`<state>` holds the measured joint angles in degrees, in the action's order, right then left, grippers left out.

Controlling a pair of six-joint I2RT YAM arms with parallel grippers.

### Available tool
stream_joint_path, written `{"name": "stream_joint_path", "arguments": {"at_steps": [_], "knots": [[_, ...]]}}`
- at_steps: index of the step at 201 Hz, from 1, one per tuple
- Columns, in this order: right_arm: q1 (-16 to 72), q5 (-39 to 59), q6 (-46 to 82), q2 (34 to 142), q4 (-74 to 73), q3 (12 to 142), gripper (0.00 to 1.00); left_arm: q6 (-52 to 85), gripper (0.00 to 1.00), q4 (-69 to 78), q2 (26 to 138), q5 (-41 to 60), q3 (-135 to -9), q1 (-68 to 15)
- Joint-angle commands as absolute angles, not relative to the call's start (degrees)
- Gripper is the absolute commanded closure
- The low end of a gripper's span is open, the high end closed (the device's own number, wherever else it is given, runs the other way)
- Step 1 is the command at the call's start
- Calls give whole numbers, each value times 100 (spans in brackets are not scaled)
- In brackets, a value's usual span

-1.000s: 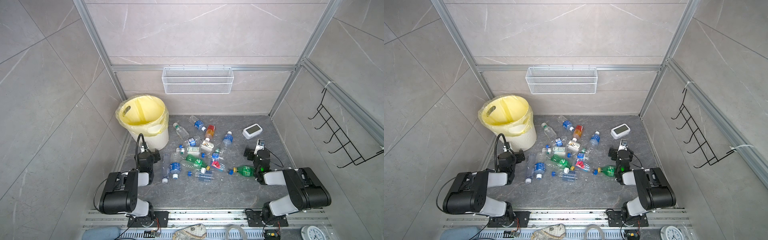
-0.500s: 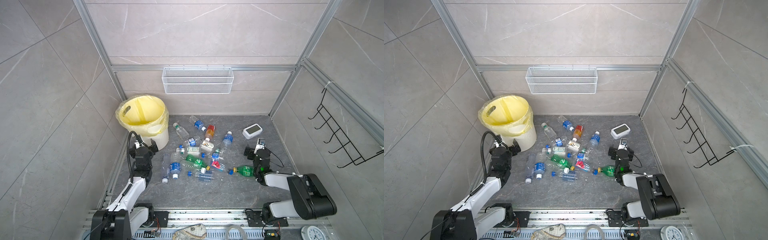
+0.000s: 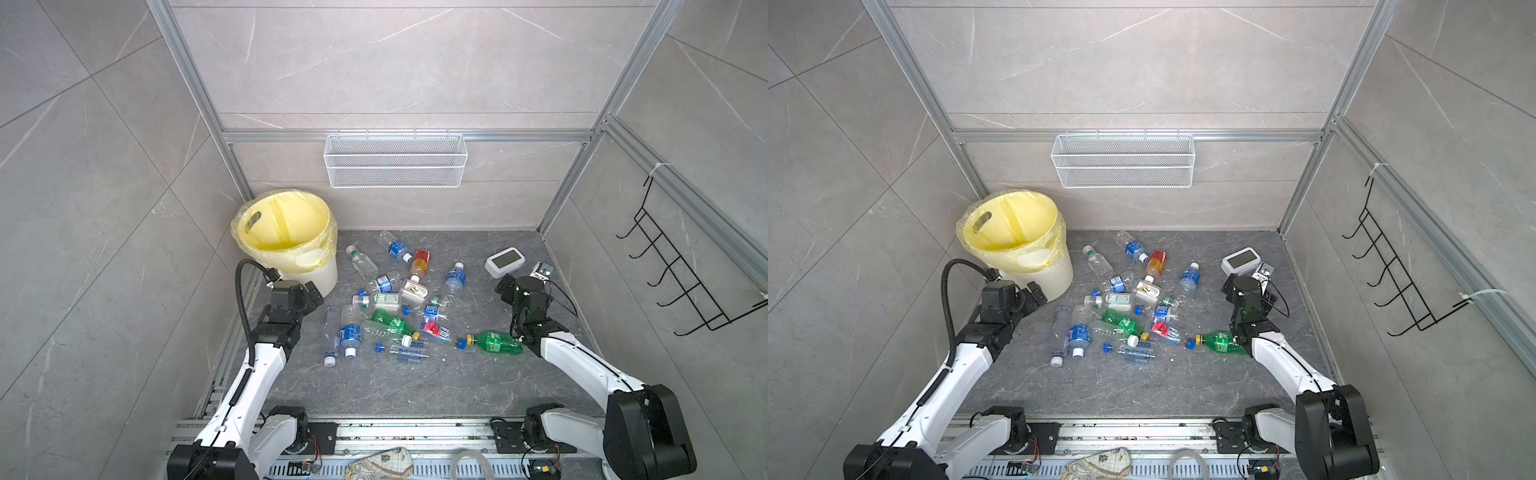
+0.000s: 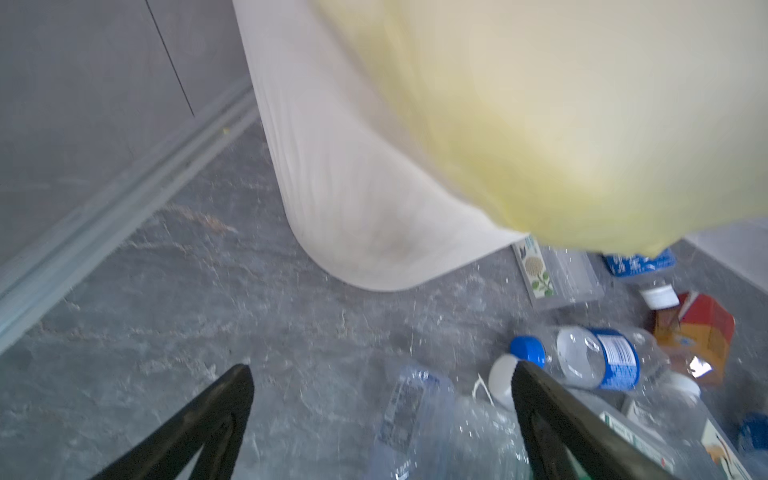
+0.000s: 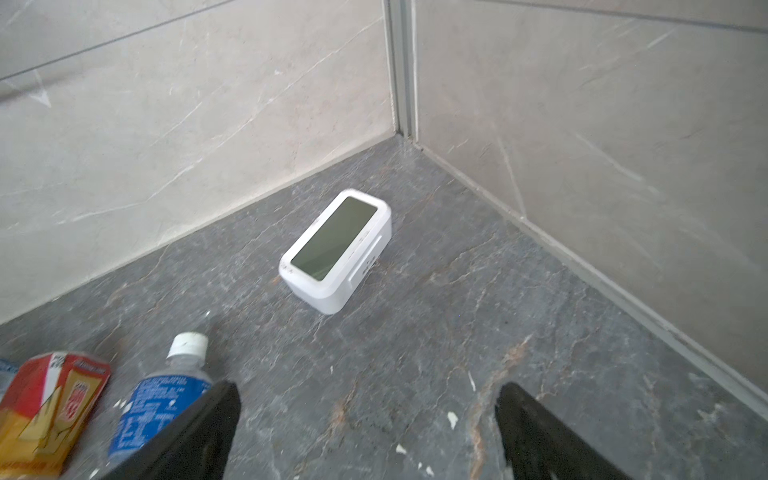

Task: Throw the plastic bottles in the bin
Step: 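Grasp a clear bottle with the left gripper while the right arm reaches forward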

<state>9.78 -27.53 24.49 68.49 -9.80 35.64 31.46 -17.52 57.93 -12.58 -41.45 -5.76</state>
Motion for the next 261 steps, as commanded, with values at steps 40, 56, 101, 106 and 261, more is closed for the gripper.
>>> {"name": "stream_joint_path", "arguments": {"at_steps": [40, 56, 101, 106, 261], "knots": [[2564, -2366, 2057, 7045, 676, 4671, 0, 3353, 0, -2579, 6120, 51, -3776, -691], [2923, -2279, 2104, 7248, 799, 4826, 0, 3337, 0, -2426, 6142, 164, -3631, -807], [3777, -2193, 2333, 7800, 828, 5121, 0, 3252, 1, -2385, 6418, -14, -3494, -984], [3858, -2185, 2345, 7854, 826, 5159, 0, 3244, 1, -2389, 6462, -23, -3489, -993], [4491, -1771, 2646, 8490, 1053, 5772, 0, 2973, 49, -2299, 7470, -25, -3762, -1090]]}}
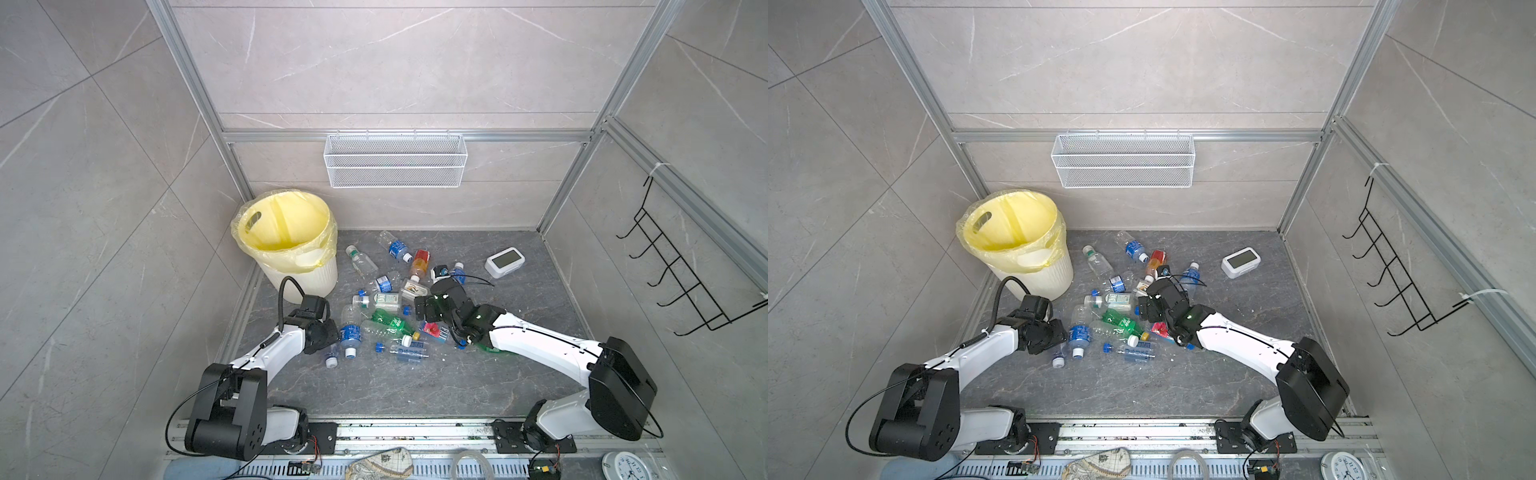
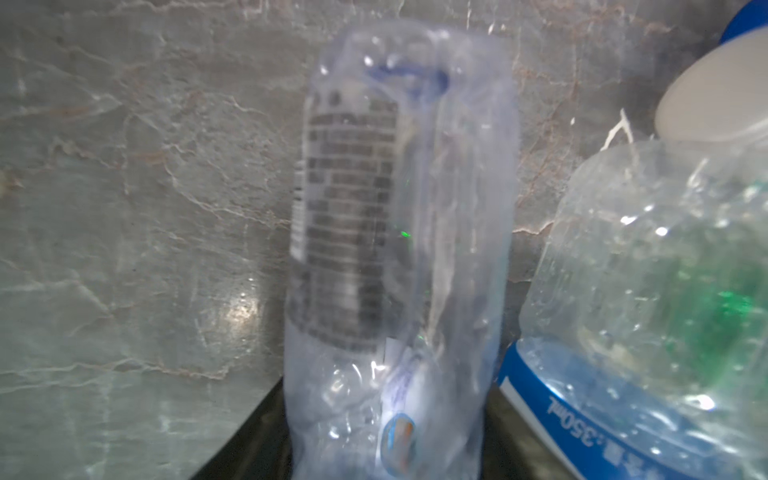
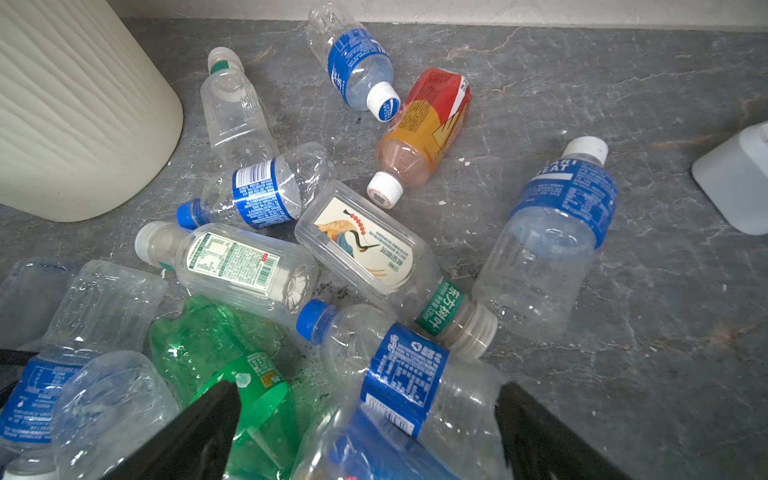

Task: Throw the plastic bottles in the bin
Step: 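Grasp a clear bottle with the left gripper while the right arm reaches forward, then lift the clear bottle with the left gripper over the bin and release it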

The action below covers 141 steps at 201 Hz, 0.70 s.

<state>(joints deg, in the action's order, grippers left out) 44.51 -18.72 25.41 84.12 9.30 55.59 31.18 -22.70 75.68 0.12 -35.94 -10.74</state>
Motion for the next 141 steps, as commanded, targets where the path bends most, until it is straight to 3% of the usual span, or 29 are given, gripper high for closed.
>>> {"name": "stream_joint_path", "arguments": {"at_steps": [1, 13, 141], "knots": [[4491, -1769, 2646, 8486, 1054, 5778, 1, 2967, 50, -2301, 7461, -26, -3757, -1090], [4491, -1734, 2646, 8503, 1074, 5821, 1, 2967, 56, -2340, 7332, -53, -3763, -1090], [4603, -1071, 2344, 8774, 1146, 7001, 4, 2934, 64, -2985, 5255, 172, -5035, -1258]]}}
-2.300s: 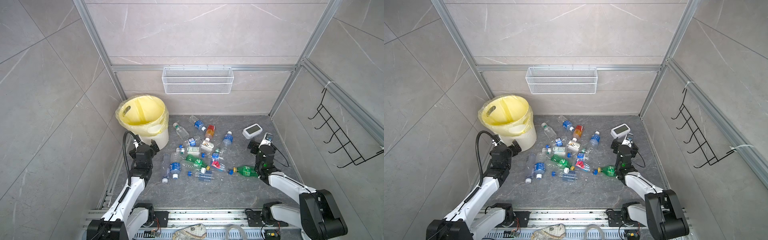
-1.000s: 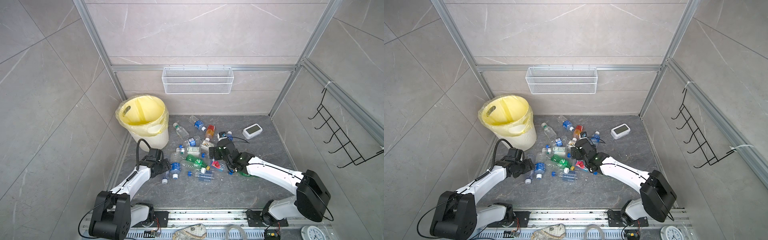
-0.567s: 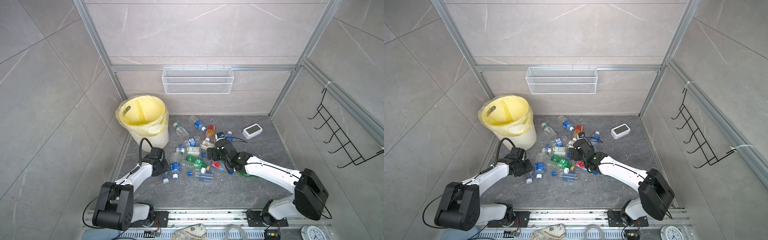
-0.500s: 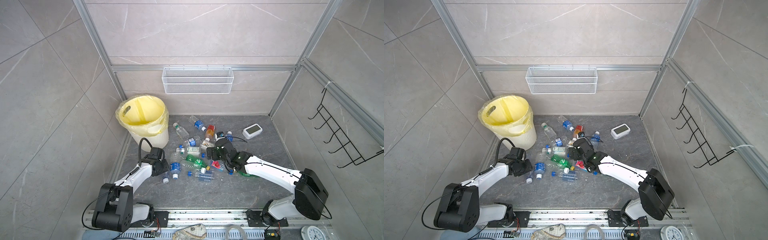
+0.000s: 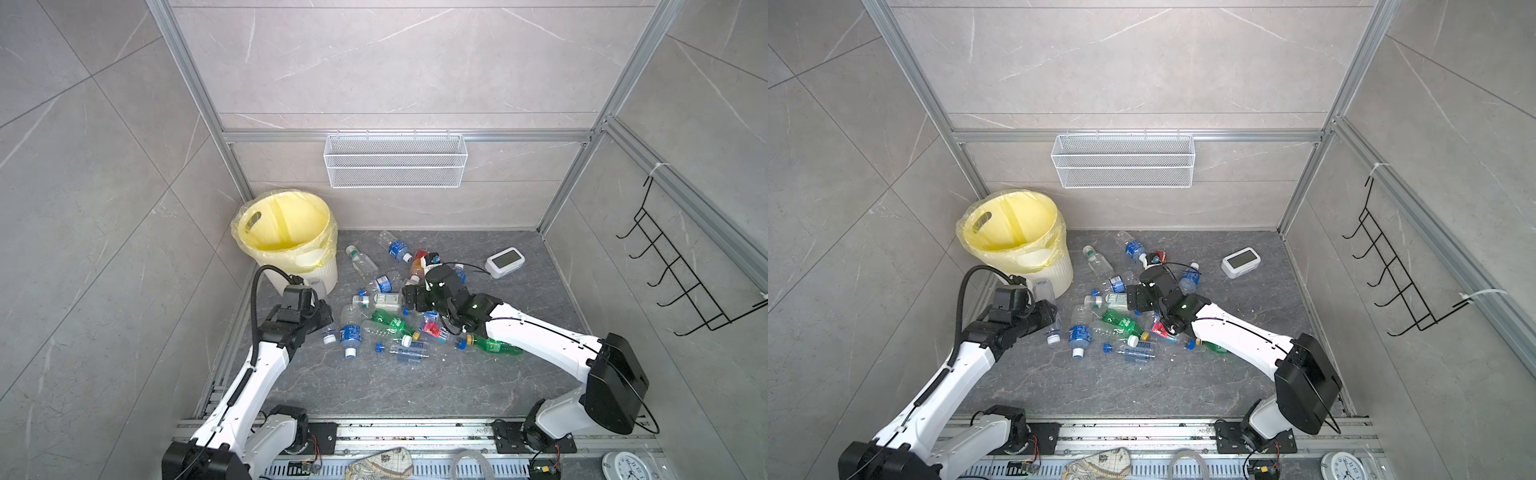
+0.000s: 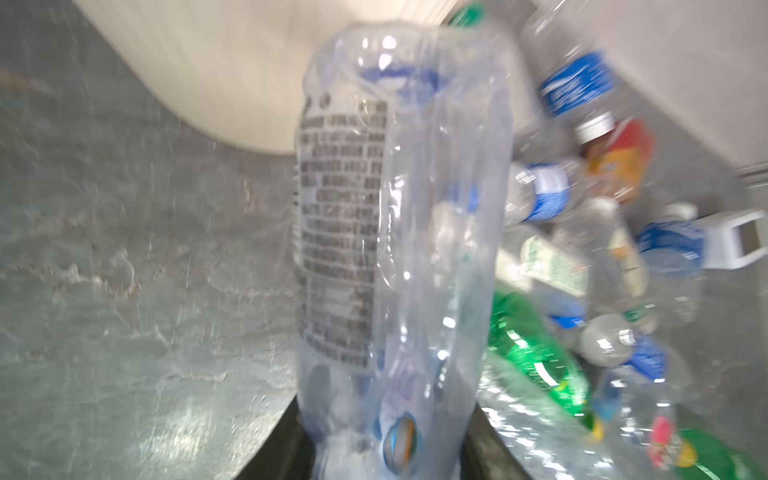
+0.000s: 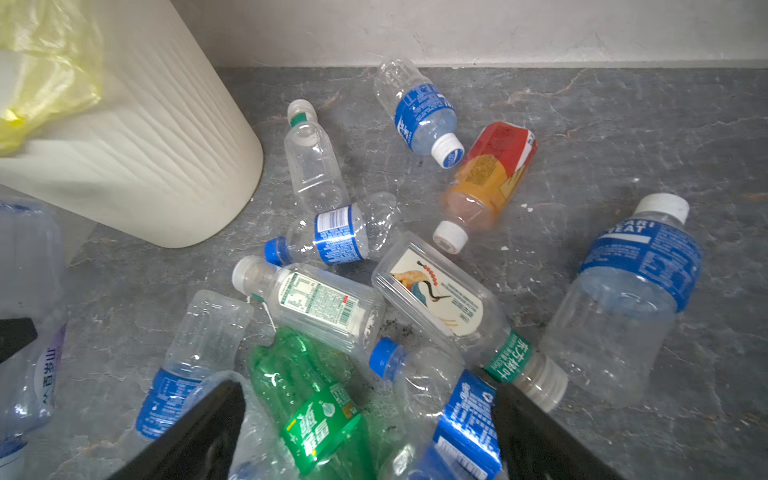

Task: Throw the plastic bottles in the bin
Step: 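Lift the clear bottle with the left gripper over the bin and release it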

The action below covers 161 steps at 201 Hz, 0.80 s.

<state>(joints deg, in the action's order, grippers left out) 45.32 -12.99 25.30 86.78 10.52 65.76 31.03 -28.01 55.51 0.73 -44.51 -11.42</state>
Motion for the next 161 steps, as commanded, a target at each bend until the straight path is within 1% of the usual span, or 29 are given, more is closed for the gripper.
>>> {"name": "stream_joint_path", "arguments": {"at_steps": [1, 31, 62, 116, 161], "knots": [[4609, -1063, 2336, 8773, 1149, 7012, 4, 2926, 64, -2995, 5251, 174, -5058, -1266], [4747, -780, 2107, 8947, 1205, 7610, 5, 2654, 63, -3228, 5332, 0, -6022, -1479], [4849, -10, 2212, 9131, 1090, 8199, 5, 2418, 63, -3286, 5611, 122, -7046, -1569], [5009, 57, 2198, 9210, 1089, 8844, 5, 1605, 63, -3156, 6022, -499, -8790, -1596], [5226, 40, 1936, 9230, 1245, 9509, 4, 954, 62, -2569, 6231, -1079, -9590, -1591]]}}
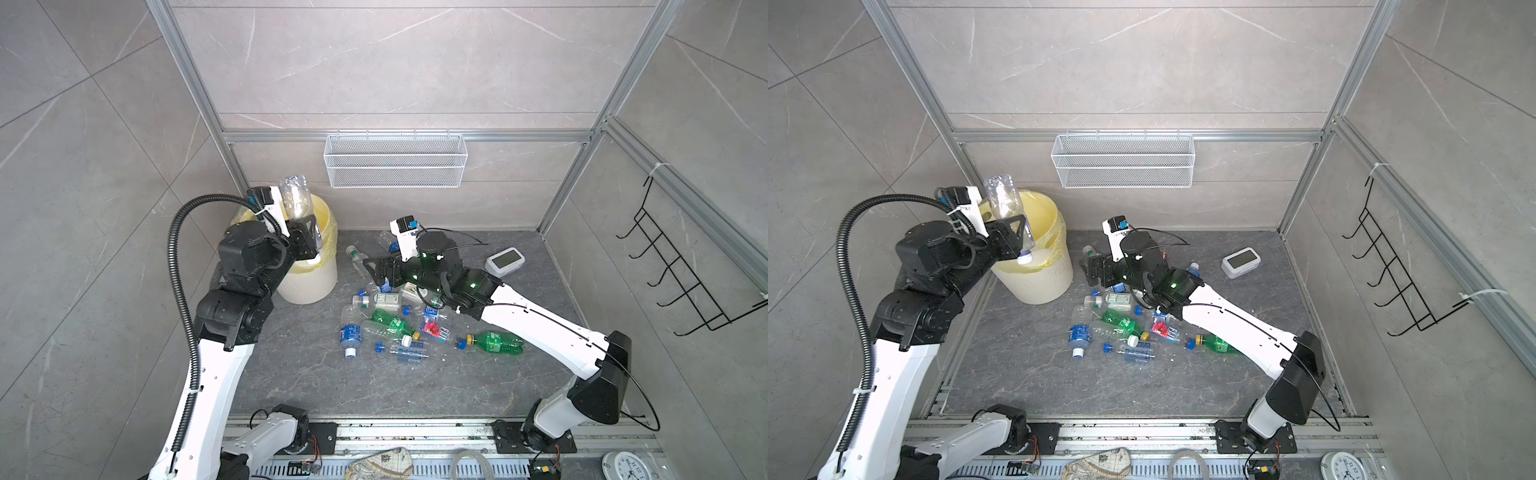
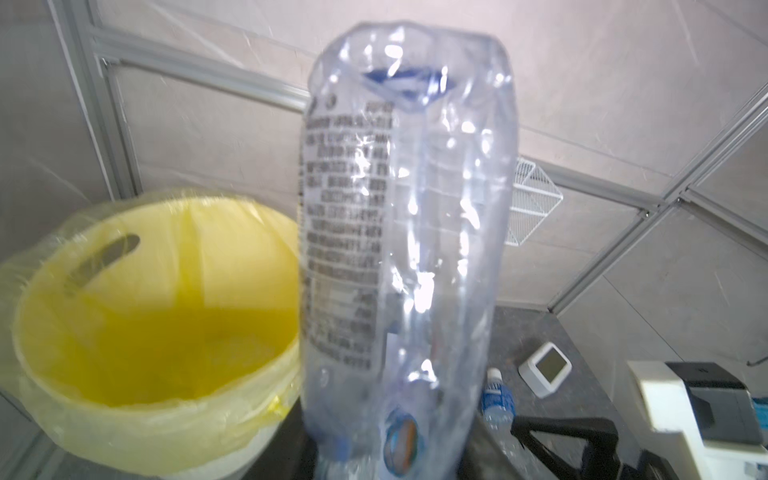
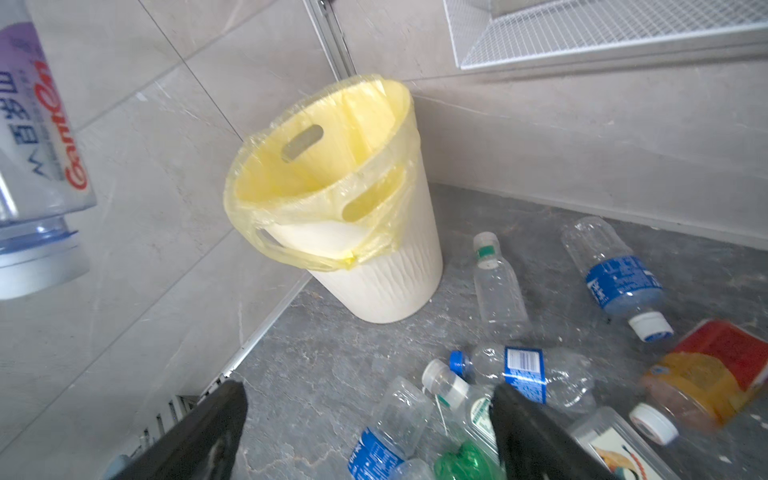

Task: Throw the plastic bottles in the bin
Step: 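Lift the clear bottle with the left gripper over the bin and release it, then move the left gripper back over the pile while the right gripper reaches the green bottle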

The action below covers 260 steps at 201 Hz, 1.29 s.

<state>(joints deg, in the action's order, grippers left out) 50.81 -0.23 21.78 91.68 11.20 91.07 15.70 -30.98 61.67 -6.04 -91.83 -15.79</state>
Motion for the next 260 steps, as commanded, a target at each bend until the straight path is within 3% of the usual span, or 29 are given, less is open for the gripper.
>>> {"name": "stream_joint_path", "arguments": {"at_steps": [1, 59, 98, 124, 140, 164, 197, 260], "knots": [[5232, 37, 1930, 9229, 1247, 9518, 4, 943, 62, -2555, 6231, -1089, -9598, -1595], [5317, 0, 1931, 9293, 1278, 9606, 0, 353, 60, -2576, 7419, -1686, -10402, -1506], [5336, 24, 2039, 9343, 1504, 9590, 1, 1432, 57, -3418, 9108, -806, -11207, -303], [5344, -49, 2017, 9144, 1604, 9342, 0, 1466, 36, -4278, 9876, -616, -12085, -177], [5344, -193, 1990, 9010, 1600, 9160, 0, 1515, 1, -4170, 9839, -550, -11936, -176], [5344, -321, 2008, 8854, 1526, 8916, 0, 1475, 0, -4203, 9781, -563, -11919, -220], [5322, -752, 2125, 8757, 1635, 8718, 0, 838, 0, -4360, 9690, -1411, -12099, -727], [4763, -2237, 3437, 8273, 2589, 8026, 0, -948, 0, -3600, 9276, -3224, -11346, -2643]]}}
